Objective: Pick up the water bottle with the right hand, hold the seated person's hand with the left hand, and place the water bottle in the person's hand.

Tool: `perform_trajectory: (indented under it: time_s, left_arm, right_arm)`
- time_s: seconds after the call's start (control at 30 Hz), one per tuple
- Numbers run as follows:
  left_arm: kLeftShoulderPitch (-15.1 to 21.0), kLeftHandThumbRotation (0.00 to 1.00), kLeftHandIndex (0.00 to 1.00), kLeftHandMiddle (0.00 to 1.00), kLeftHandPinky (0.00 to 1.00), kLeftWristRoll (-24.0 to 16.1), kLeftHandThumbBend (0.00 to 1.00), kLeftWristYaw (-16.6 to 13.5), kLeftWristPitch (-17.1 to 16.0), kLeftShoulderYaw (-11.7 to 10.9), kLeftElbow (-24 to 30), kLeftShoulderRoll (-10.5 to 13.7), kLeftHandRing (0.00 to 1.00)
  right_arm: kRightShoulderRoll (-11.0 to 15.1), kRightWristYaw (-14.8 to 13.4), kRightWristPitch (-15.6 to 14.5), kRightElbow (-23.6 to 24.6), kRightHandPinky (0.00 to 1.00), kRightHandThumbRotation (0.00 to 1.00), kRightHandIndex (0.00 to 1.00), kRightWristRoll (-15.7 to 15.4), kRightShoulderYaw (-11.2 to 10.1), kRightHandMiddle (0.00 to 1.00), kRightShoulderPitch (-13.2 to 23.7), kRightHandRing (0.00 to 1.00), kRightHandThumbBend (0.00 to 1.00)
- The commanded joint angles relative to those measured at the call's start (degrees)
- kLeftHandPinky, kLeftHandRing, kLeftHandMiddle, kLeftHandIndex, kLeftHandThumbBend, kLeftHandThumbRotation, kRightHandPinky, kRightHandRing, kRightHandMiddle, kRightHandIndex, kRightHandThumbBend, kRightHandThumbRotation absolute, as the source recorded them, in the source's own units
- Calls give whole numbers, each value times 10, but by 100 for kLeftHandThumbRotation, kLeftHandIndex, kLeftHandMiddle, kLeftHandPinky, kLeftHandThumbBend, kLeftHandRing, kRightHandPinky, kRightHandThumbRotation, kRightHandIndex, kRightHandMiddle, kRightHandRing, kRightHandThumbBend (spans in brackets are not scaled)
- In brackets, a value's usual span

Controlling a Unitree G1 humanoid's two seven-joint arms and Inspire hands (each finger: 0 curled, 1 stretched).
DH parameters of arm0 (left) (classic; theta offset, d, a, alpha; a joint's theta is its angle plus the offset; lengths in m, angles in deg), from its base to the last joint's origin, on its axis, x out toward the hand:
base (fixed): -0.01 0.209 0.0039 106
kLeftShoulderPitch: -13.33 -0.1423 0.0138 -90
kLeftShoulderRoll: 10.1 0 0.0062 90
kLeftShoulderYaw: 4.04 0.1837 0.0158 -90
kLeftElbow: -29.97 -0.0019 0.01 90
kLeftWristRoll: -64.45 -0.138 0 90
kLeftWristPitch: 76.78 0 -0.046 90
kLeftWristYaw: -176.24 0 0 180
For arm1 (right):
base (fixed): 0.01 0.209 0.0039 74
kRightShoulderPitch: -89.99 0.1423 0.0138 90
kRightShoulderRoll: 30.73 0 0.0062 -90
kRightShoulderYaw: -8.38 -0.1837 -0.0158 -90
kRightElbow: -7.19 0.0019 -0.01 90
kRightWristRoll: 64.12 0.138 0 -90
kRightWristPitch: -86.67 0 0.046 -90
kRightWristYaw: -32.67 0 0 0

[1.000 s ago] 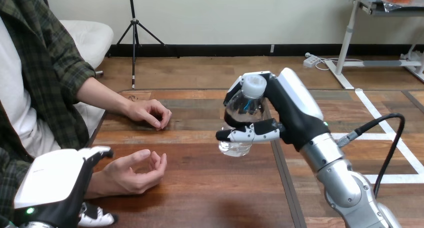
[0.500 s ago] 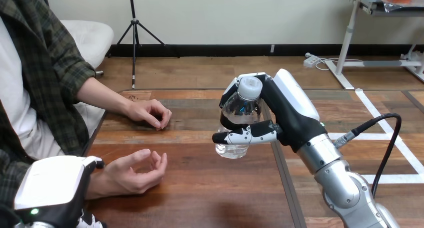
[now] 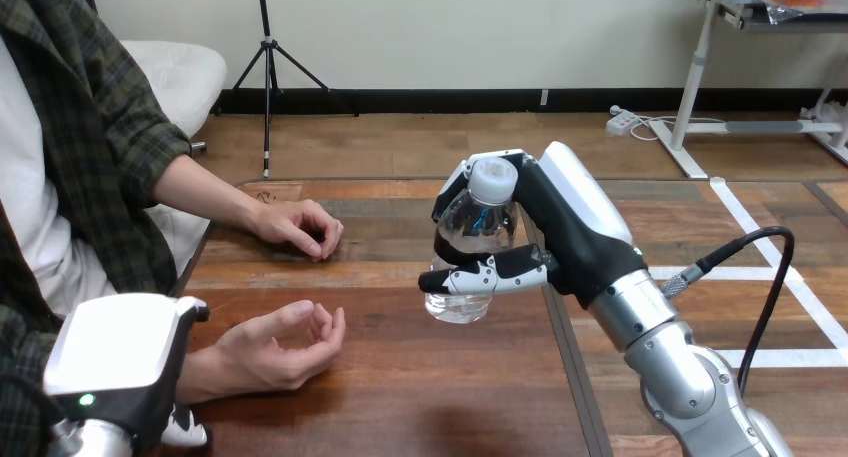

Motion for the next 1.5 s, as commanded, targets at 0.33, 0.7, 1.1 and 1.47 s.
perform_trajectory:
  time_s: [0.33, 0.7, 1.1, 1.47]
  left_arm:
    - [68, 0, 76, 79, 75, -58, 98, -7, 60, 47, -39, 10, 78]
    - [83, 0, 74, 77, 70, -59, 95, -15, 96, 65, -60, 0, 75]
    - [95, 0, 71, 74, 65, -45, 90, -20, 120, 78, -79, -3, 71]
    - [101, 0, 67, 67, 58, -37, 90, -8, 131, 91, -91, 1, 64]
  right_arm:
    - [-5, 7, 28, 15, 35, 0, 43, 6, -2, 43, 26, 37, 78]
    - [-5, 14, 33, 15, 35, 0, 43, 5, -2, 43, 25, 37, 77]
    - [-5, 17, 40, 16, 34, 0, 43, 3, -1, 42, 25, 36, 78]
    - [-6, 22, 41, 17, 34, 0, 43, 6, -1, 42, 26, 36, 77]
